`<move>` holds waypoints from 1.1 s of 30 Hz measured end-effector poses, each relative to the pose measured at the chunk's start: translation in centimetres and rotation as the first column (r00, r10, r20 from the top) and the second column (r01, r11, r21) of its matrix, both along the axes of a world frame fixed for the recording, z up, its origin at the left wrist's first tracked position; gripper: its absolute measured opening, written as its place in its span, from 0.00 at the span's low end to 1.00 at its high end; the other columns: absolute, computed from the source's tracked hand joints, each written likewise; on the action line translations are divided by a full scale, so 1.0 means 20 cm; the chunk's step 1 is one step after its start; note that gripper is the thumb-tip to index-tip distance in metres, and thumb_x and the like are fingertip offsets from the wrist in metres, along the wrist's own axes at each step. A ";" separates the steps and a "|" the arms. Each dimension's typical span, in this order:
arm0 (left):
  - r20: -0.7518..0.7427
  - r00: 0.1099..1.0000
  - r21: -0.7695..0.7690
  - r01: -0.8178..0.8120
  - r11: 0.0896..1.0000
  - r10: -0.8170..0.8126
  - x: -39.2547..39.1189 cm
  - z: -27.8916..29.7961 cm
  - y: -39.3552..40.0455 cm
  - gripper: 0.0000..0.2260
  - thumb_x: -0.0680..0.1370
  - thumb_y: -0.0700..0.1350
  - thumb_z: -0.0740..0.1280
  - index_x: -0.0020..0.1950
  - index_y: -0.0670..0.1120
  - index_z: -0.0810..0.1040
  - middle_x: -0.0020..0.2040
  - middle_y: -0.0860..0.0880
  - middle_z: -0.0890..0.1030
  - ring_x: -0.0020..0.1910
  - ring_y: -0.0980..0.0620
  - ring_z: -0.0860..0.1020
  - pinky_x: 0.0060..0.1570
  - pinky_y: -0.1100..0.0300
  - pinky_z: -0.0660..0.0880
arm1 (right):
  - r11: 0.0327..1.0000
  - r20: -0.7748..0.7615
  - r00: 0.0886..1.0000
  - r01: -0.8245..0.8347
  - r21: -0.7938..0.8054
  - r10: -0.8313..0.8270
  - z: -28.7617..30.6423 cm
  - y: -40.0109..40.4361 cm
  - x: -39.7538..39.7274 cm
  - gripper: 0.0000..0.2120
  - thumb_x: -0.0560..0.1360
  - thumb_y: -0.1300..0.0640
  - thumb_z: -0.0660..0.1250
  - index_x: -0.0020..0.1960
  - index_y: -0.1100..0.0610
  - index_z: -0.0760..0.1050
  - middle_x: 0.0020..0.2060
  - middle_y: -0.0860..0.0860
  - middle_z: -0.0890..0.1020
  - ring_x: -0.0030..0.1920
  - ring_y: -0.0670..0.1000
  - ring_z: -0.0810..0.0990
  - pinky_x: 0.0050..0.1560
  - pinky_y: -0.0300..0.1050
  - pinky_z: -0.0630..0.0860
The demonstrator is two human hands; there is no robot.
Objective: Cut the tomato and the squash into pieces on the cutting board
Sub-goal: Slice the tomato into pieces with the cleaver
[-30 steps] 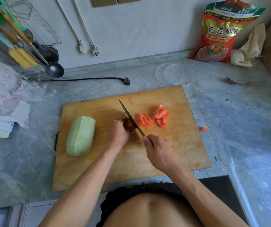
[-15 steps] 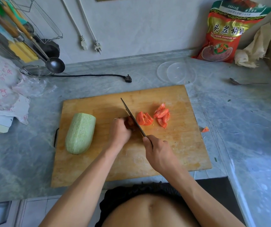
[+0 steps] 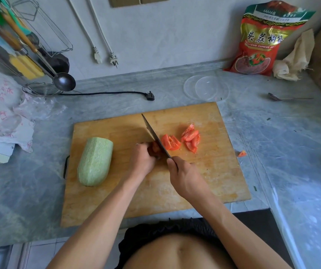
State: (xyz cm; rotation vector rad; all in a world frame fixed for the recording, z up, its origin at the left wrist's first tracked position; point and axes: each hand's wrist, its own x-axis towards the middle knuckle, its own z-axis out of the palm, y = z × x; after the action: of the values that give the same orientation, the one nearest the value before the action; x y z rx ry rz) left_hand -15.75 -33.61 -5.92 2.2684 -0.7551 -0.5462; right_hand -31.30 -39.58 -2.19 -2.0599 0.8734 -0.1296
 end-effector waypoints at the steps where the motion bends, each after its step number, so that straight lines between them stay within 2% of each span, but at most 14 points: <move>1: 0.001 1.000 -0.002 0.008 1.000 -0.008 -0.01 0.00 0.00 0.08 0.66 0.37 0.75 0.43 0.45 0.84 0.41 0.45 0.85 0.41 0.48 0.81 0.33 0.65 0.64 | 1.000 0.002 1.000 0.013 0.017 -0.013 0.00 -0.01 0.02 0.18 0.84 0.48 0.54 0.37 0.52 0.65 0.26 0.52 0.70 0.25 0.53 0.65 0.27 0.46 0.58; 4: -0.021 1.000 -0.001 -0.019 1.000 0.019 -0.02 -0.01 0.01 0.09 0.67 0.37 0.75 0.45 0.47 0.84 0.42 0.47 0.85 0.42 0.48 0.82 0.35 0.64 0.68 | 0.998 0.018 1.000 0.013 0.062 -0.014 0.01 -0.02 0.02 0.19 0.84 0.47 0.54 0.37 0.56 0.67 0.27 0.53 0.71 0.27 0.54 0.66 0.29 0.50 0.62; 7: -0.025 0.996 -0.028 -0.091 0.996 0.090 -0.04 -0.04 0.03 0.12 0.67 0.39 0.76 0.49 0.48 0.84 0.45 0.47 0.85 0.45 0.48 0.82 0.41 0.59 0.75 | 0.997 0.062 0.998 -0.012 0.079 0.007 0.02 -0.02 -0.05 0.19 0.84 0.49 0.55 0.36 0.56 0.66 0.25 0.51 0.68 0.26 0.52 0.62 0.28 0.48 0.59; 10: -0.029 0.993 -0.054 -0.112 0.992 0.111 -0.03 -0.06 0.04 0.14 0.67 0.42 0.79 0.51 0.47 0.84 0.46 0.49 0.85 0.45 0.52 0.81 0.42 0.61 0.73 | 0.997 0.119 0.993 -0.011 0.081 0.001 0.04 -0.01 -0.11 0.19 0.84 0.51 0.56 0.36 0.56 0.65 0.24 0.50 0.64 0.25 0.50 0.58 0.27 0.45 0.56; 13: -0.025 0.995 -0.111 -0.094 0.989 0.092 -0.03 -0.07 0.04 0.13 0.68 0.42 0.78 0.50 0.48 0.83 0.45 0.53 0.85 0.45 0.54 0.82 0.44 0.62 0.75 | 0.997 0.135 0.991 -0.018 0.076 0.008 0.08 0.00 -0.15 0.19 0.84 0.51 0.56 0.35 0.53 0.65 0.24 0.50 0.64 0.25 0.49 0.59 0.27 0.46 0.57; 16: -0.016 0.996 -0.136 -0.087 0.987 0.086 -0.05 -0.08 0.07 0.14 0.69 0.43 0.78 0.53 0.47 0.83 0.47 0.52 0.84 0.45 0.55 0.81 0.43 0.69 0.73 | 0.997 0.123 0.992 -0.037 0.063 0.029 0.10 0.01 -0.16 0.19 0.84 0.51 0.56 0.35 0.53 0.64 0.24 0.51 0.65 0.25 0.49 0.59 0.27 0.45 0.57; 20: 0.018 0.996 -0.119 -0.083 0.989 0.086 -0.05 -0.09 0.08 0.15 0.70 0.45 0.78 0.55 0.48 0.83 0.49 0.49 0.84 0.47 0.53 0.80 0.44 0.65 0.70 | 0.996 0.111 0.993 -0.045 0.071 0.037 0.11 0.01 -0.18 0.19 0.84 0.51 0.56 0.35 0.54 0.65 0.24 0.51 0.65 0.25 0.48 0.59 0.26 0.42 0.56; 24: 0.052 0.998 -0.122 -0.038 0.992 0.044 -0.05 -0.07 0.08 0.14 0.70 0.43 0.78 0.54 0.47 0.83 0.49 0.50 0.84 0.45 0.56 0.78 0.42 0.77 0.67 | 0.995 0.107 0.993 -0.053 0.084 0.044 0.14 0.00 -0.17 0.19 0.84 0.51 0.56 0.34 0.54 0.64 0.25 0.51 0.66 0.25 0.48 0.60 0.27 0.43 0.58; 25: 0.057 0.997 -0.116 -0.035 0.993 0.042 -0.05 -0.06 0.08 0.14 0.70 0.43 0.78 0.54 0.48 0.83 0.48 0.50 0.84 0.45 0.57 0.78 0.42 0.76 0.67 | 0.994 0.098 0.994 -0.049 0.094 0.040 0.14 0.00 -0.17 0.19 0.84 0.50 0.56 0.35 0.54 0.65 0.25 0.52 0.67 0.25 0.49 0.61 0.27 0.45 0.59; 30: 0.063 0.993 -0.010 -0.100 0.995 0.101 -0.01 -0.09 0.10 0.16 0.67 0.49 0.79 0.54 0.50 0.84 0.48 0.47 0.83 0.47 0.48 0.80 0.47 0.57 0.75 | 0.985 0.068 0.998 -0.011 0.171 -0.001 0.18 -0.02 -0.17 0.20 0.84 0.49 0.55 0.41 0.62 0.72 0.27 0.54 0.69 0.26 0.51 0.64 0.24 0.52 0.65; 33: 0.027 0.995 0.040 -0.101 0.994 0.100 0.01 -0.10 0.10 0.14 0.67 0.50 0.79 0.51 0.50 0.84 0.46 0.49 0.85 0.47 0.49 0.81 0.46 0.55 0.77 | 0.984 0.052 0.999 -0.021 0.175 0.012 0.20 -0.02 -0.16 0.20 0.84 0.49 0.55 0.45 0.64 0.74 0.29 0.56 0.71 0.27 0.51 0.65 0.25 0.53 0.67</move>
State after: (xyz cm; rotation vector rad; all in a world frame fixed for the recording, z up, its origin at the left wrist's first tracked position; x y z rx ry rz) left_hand -15.58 -31.53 -7.83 2.3411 -0.6431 -0.4917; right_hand -34.59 -40.04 1.79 -1.8905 0.8073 -0.0925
